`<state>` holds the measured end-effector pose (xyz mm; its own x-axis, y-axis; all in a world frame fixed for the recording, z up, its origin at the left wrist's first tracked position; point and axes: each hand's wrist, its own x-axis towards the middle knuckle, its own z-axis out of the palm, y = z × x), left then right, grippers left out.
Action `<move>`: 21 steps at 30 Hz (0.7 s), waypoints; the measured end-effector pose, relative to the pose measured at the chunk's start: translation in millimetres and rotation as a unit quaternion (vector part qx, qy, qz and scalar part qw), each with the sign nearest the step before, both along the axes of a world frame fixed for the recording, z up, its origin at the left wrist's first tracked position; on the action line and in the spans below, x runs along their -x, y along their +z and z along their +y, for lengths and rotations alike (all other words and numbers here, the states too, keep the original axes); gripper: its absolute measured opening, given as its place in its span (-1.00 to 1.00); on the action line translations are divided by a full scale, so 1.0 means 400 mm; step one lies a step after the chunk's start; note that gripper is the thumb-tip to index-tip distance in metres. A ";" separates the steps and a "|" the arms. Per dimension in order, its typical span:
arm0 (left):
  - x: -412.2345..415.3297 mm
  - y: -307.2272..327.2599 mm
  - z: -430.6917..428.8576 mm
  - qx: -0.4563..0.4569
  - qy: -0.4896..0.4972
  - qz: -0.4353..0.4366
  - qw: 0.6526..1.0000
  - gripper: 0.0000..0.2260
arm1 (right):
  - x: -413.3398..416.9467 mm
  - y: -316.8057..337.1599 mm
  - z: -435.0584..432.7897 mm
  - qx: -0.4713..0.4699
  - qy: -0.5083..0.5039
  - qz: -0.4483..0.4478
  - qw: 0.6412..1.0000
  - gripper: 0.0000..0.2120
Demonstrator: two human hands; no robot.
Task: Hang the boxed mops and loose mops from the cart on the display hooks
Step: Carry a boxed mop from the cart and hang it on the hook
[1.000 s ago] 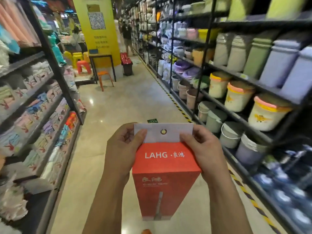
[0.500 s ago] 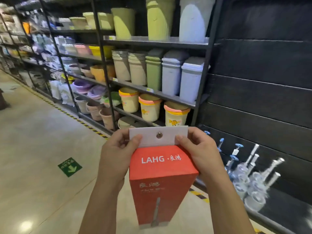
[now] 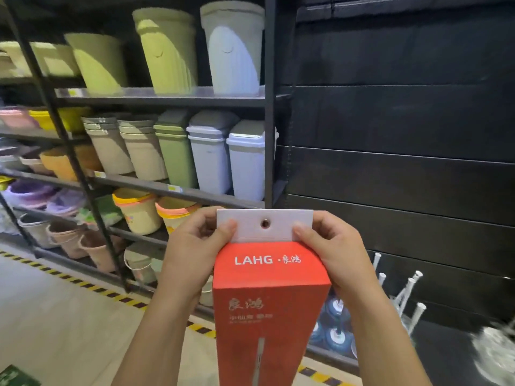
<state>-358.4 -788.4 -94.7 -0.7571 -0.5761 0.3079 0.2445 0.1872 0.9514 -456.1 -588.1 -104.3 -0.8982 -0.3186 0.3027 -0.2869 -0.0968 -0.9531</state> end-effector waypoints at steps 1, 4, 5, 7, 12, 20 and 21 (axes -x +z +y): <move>0.047 0.010 0.000 -0.004 -0.003 0.000 1.000 -0.89 | 0.046 0.011 0.002 -0.001 0.000 0.001 1.000 -0.90; 0.186 0.042 0.004 -0.001 -0.018 0.007 1.000 -0.92 | 0.179 0.046 0.014 -0.002 -0.005 0.011 1.000 -0.91; 0.232 0.051 0.006 0.004 -0.021 0.012 1.000 -0.92 | 0.223 0.057 0.019 -0.002 -0.008 0.017 1.000 -0.91; 0.320 0.065 0.005 0.008 -0.027 0.022 0.999 -0.91 | 0.304 0.081 0.030 -0.002 -0.011 0.030 0.999 -0.91; 0.523 0.099 -0.001 -0.008 -0.058 0.041 0.997 -0.89 | 0.475 0.130 0.039 -0.003 -0.038 0.049 0.998 -0.91; 0.851 0.181 -0.051 -0.020 -0.133 0.101 0.986 -0.91 | 0.722 0.235 -0.003 0.008 -0.108 0.091 0.990 -0.91; 0.887 0.198 -0.062 -0.015 -0.142 0.113 0.983 -0.92 | 0.749 0.252 -0.012 0.009 -0.118 0.098 0.988 -0.92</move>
<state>-713.3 -813.2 -15.6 -0.8032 -0.3628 0.4725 0.4881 0.0541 0.8711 -755.9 -592.8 -3.4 -0.8704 -0.1008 0.4820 -0.4824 -0.0223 -0.8757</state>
